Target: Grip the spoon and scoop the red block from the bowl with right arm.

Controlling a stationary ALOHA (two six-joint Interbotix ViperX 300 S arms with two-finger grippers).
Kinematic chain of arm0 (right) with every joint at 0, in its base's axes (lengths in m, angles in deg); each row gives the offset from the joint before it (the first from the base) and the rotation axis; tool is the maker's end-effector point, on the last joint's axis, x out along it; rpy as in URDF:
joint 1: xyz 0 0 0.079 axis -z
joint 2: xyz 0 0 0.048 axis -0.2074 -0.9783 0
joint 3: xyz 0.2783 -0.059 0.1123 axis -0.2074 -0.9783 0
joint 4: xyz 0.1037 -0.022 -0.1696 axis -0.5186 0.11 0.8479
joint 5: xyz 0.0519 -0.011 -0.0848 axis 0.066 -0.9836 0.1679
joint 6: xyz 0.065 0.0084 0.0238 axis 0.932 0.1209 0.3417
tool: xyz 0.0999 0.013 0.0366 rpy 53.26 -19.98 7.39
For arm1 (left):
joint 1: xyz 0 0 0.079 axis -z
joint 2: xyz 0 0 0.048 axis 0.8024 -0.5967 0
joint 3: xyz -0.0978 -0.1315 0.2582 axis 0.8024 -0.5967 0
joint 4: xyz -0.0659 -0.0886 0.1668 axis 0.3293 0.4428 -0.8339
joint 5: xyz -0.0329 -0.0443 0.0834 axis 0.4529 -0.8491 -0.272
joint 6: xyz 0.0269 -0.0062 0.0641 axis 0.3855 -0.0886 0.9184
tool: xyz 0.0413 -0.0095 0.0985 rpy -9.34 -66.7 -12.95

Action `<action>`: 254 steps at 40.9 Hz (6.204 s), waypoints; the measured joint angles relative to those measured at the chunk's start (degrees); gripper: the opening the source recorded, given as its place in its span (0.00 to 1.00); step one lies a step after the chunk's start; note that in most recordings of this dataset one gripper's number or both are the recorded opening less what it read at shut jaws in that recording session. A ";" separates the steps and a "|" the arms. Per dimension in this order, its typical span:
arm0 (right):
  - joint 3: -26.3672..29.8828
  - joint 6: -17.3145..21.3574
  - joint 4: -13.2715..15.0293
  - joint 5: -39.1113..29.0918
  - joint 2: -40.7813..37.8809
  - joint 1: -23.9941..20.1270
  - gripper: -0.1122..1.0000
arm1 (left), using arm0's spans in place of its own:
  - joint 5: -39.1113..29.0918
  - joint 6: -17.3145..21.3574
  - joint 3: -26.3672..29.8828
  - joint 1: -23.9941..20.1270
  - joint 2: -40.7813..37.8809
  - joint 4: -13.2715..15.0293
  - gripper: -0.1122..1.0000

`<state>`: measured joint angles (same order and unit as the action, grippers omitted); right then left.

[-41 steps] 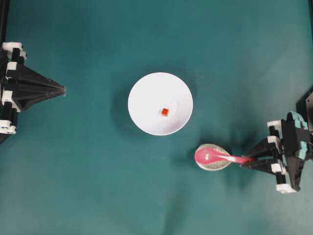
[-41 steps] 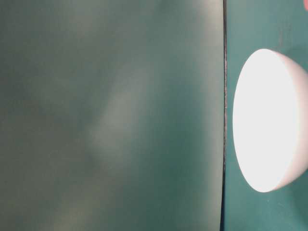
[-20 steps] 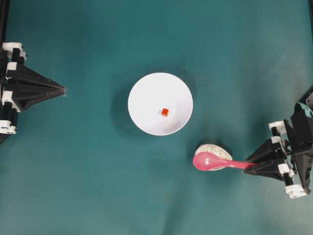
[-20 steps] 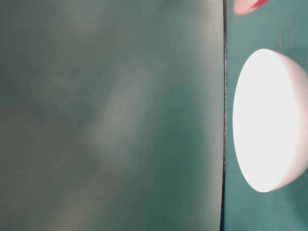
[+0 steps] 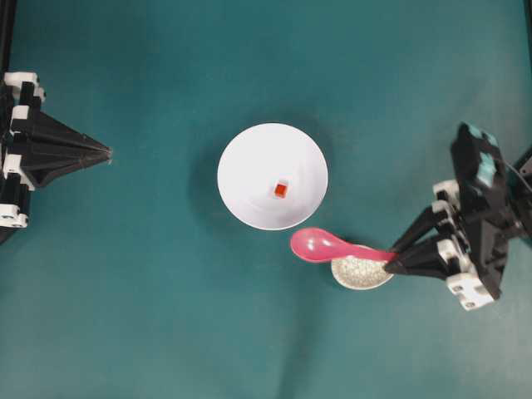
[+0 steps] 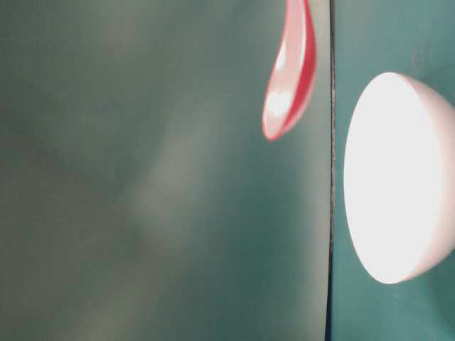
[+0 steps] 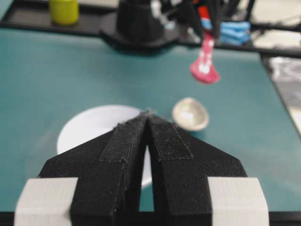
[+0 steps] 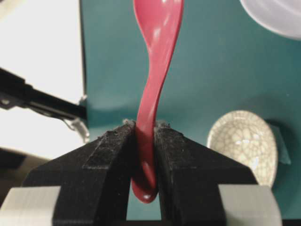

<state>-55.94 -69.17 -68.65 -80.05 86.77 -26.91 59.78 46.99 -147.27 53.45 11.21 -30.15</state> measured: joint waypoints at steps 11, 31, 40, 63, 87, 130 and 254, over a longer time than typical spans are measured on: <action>5.54 0.26 0.88 -13.10 0.09 8.70 0.24 | -1.14 0.00 0.00 0.00 0.00 0.00 0.10; 8.35 0.53 1.05 -24.87 -1.14 17.93 0.21 | -1.67 0.00 0.00 0.00 0.00 -0.09 0.10; 6.59 1.14 3.52 -35.42 -1.05 17.23 0.21 | -1.76 0.00 0.00 0.09 0.00 -0.09 0.10; -4.83 8.09 6.15 -23.64 -0.62 7.65 0.21 | -2.11 0.26 0.00 0.09 0.00 -0.09 0.10; -5.89 8.09 6.24 -19.07 -2.20 5.10 0.49 | -2.20 0.26 0.00 0.00 0.00 -0.09 0.10; -15.47 8.35 25.31 10.11 3.69 -6.42 0.61 | -2.29 0.35 0.00 0.09 0.00 -0.09 0.10; -13.36 -14.59 -3.16 30.32 5.10 -13.62 0.30 | -5.01 0.00 0.00 0.00 0.00 -0.09 0.10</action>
<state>-69.30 -83.76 -71.82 -49.72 91.86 -40.53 54.77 46.99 -147.27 53.45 11.21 -30.24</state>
